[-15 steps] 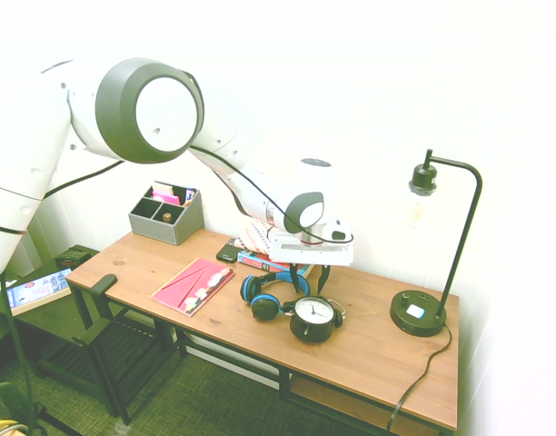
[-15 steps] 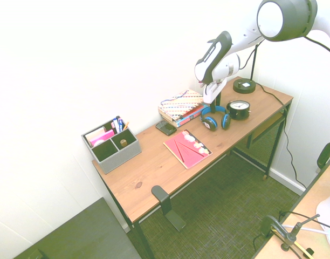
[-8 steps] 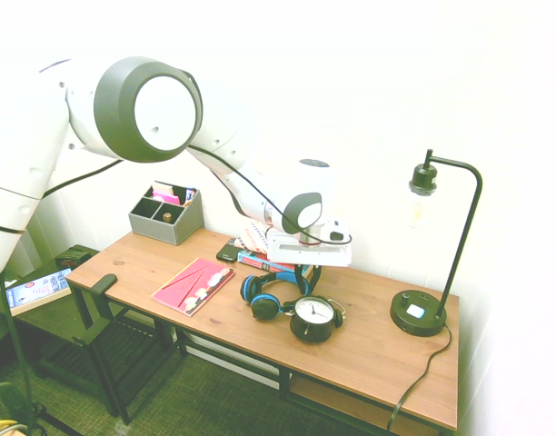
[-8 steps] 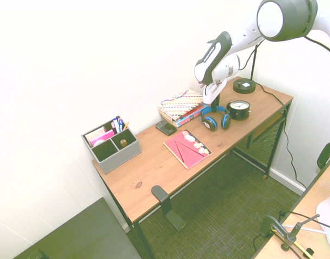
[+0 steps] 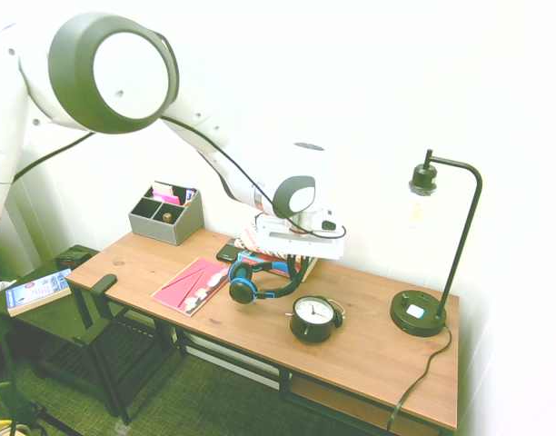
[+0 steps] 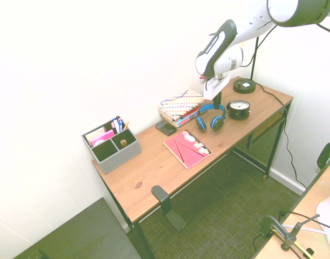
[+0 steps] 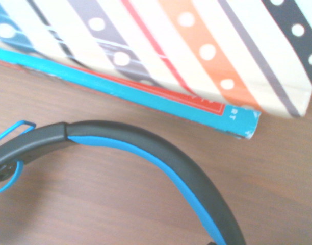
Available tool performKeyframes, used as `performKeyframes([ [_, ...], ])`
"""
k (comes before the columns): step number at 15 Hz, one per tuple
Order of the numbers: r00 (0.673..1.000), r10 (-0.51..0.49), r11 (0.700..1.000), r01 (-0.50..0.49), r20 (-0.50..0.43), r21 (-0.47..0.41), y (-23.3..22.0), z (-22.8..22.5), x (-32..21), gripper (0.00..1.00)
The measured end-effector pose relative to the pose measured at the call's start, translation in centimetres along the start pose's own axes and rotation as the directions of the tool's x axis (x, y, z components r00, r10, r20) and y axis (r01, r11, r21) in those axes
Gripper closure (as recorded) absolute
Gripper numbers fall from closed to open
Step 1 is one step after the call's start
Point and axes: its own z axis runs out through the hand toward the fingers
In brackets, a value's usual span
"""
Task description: Hang the headphone
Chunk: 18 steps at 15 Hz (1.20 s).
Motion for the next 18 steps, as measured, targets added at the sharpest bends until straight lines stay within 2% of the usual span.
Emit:
performKeyframes([
  [2,1.000,0.014,1.000,-0.014,0.027,0.014,-1.3,-5.1,-2.4,1.00],
  [4,0.999,0.008,1.000,-0.009,0.031,0.029,-4.5,-10.0,-6.3,1.00],
  [8,1.000,0.001,0.999,-0.002,0.015,0.048,-12.8,-14.8,-19.1,1.00],
  [11,0.999,-0.050,0.999,0.050,0.016,0.007,-15.6,-14.6,-30.3,1.00],
  [12,0.999,-0.048,0.999,0.048,-0.010,0.005,-16.0,-13.9,-33.5,1.00],
  [16,0.977,-0.061,0.987,0.090,-0.204,0.135,-18.4,-10.2,-42.1,1.00],
  [18,0.964,-0.081,0.980,0.124,-0.252,0.158,-19.1,-7.9,-44.6,1.00],
])
